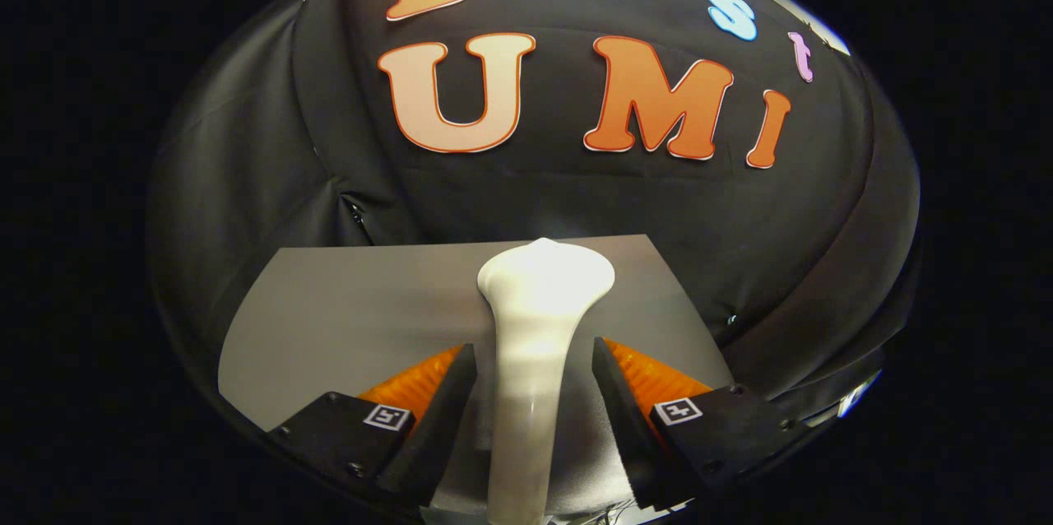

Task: Iron the clothes twice with a garment steamer, once on the left side and once on the right side.

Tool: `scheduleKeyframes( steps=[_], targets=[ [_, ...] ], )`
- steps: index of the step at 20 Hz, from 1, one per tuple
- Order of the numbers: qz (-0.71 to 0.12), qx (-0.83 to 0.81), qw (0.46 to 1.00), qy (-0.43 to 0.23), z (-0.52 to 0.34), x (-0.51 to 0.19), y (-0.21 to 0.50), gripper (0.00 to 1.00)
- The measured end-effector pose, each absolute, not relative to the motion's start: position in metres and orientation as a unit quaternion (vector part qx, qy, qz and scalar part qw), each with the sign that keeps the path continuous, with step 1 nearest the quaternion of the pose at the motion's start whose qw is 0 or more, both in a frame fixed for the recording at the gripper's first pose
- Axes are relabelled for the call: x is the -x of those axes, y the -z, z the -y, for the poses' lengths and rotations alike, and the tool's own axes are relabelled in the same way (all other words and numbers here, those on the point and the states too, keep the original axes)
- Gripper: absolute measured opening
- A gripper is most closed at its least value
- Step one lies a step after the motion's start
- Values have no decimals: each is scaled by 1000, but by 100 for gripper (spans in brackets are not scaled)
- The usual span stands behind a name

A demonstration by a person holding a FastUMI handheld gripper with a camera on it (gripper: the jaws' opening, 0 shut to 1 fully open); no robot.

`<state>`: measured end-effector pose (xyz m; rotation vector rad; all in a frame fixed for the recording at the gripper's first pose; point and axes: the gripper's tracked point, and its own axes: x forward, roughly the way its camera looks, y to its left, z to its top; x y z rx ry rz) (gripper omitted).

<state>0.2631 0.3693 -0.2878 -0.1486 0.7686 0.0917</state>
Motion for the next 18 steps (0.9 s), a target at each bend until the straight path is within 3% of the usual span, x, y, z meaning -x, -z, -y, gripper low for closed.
scheduleKeyframes(
  steps=[4, 8, 15, 18],
  targets=[
    [-409, 53, 910, -42, -372, -260, 309, 83],
    [-415, 42, 908, -33, -370, -262, 308, 55],
    [-374, 7, 924, -83, -382, -257, 290, 42],
    [-339, 3, 935, -106, -384, -251, 267, 42]
  ],
)
